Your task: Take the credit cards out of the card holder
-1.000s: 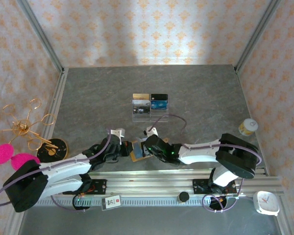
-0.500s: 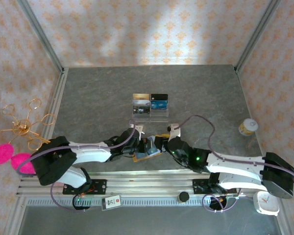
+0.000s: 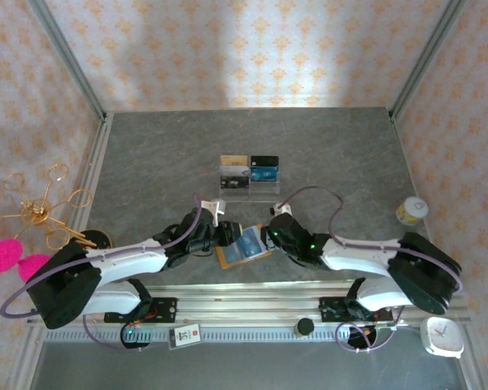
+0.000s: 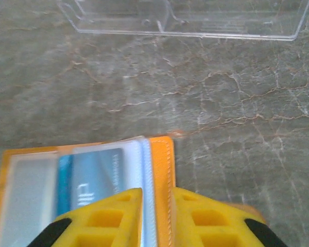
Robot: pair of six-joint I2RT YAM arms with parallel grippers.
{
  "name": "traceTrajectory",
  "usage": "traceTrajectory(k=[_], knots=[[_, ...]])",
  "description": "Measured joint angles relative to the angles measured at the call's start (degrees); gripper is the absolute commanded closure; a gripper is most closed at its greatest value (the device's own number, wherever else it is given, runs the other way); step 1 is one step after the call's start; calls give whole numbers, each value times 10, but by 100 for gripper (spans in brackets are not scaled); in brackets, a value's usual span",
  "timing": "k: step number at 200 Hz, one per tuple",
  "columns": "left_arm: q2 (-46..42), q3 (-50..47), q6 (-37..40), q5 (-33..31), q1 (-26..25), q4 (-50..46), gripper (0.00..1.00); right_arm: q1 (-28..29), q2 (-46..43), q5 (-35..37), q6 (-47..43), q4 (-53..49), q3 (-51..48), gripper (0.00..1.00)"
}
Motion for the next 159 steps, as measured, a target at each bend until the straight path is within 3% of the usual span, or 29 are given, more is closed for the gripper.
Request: traceTrajectory(k=[19,43,65,95,128,148,159], knots=[[24,-13,0,-9,1,-19,90,-10,39,-5,-11,7,14,85],[59,-13,1,-25,9,-37,92,-11,65,-10,-11,7,17,87],[91,4,14,-28,21,-35,98,-7,62,-9,9,14,2,87],[141,49,33,-32,35,-26,97,33,25,8,49,15,-35,87],[129,53,49,-41,36,-32,83,56,-5,26,80,-1,-42,85],[78,37,57,-40,36,-38,68,56,-41,43,85,-12,-42,82],[41,24,59,-35,36,-35,66,56,-65,42,81,-10,-42,84]])
